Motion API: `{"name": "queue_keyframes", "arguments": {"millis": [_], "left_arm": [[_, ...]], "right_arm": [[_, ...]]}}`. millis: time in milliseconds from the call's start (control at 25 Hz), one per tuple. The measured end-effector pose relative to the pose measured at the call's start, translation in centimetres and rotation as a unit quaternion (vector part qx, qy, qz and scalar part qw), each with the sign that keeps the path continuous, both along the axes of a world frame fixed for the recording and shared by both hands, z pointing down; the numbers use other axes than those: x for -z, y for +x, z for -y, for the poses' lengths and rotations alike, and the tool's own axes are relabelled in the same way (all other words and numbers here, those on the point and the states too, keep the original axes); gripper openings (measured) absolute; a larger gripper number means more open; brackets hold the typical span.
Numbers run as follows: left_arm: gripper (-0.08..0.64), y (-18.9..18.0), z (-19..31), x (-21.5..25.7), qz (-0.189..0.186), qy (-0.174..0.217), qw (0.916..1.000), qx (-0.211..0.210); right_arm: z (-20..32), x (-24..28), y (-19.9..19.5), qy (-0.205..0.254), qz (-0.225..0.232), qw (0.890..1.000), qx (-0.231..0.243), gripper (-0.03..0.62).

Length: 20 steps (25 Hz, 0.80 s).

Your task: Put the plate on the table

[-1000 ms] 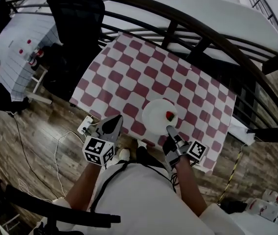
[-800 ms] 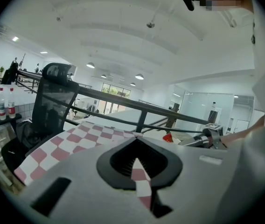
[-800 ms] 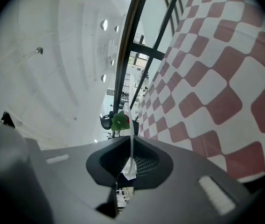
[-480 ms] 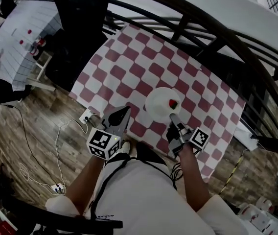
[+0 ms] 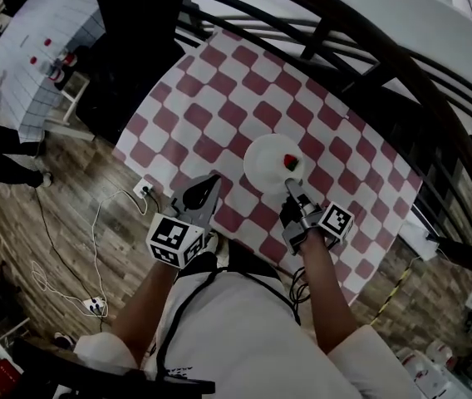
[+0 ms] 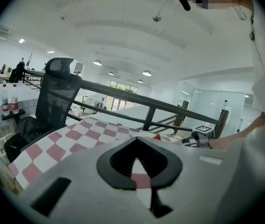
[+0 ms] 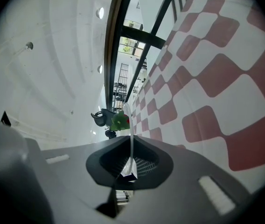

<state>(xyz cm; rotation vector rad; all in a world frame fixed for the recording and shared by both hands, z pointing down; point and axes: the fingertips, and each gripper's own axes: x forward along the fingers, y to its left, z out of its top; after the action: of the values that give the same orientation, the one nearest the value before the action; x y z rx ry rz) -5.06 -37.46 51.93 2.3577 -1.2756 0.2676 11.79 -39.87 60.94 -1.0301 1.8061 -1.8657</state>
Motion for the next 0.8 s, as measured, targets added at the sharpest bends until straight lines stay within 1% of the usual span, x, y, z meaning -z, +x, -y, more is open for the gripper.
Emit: {"name": "queue_keyframes", "arguments": {"millis": [360,800], "left_arm": [[0.002,-0.4,0.9,-2.1,0.001,-0.011,0.9996,0.027],[0.002,0.2,2.1,-3.9,0.003,-0.021,0.9992,0.034]], "right_arm": [[3.0,-3.5,-0.3,-0.01,-0.001,1.0,0.01,0.017],[5.4,-7.2,-1.6,-0.029,-0.001,0.999,0.017,0.017]]}}
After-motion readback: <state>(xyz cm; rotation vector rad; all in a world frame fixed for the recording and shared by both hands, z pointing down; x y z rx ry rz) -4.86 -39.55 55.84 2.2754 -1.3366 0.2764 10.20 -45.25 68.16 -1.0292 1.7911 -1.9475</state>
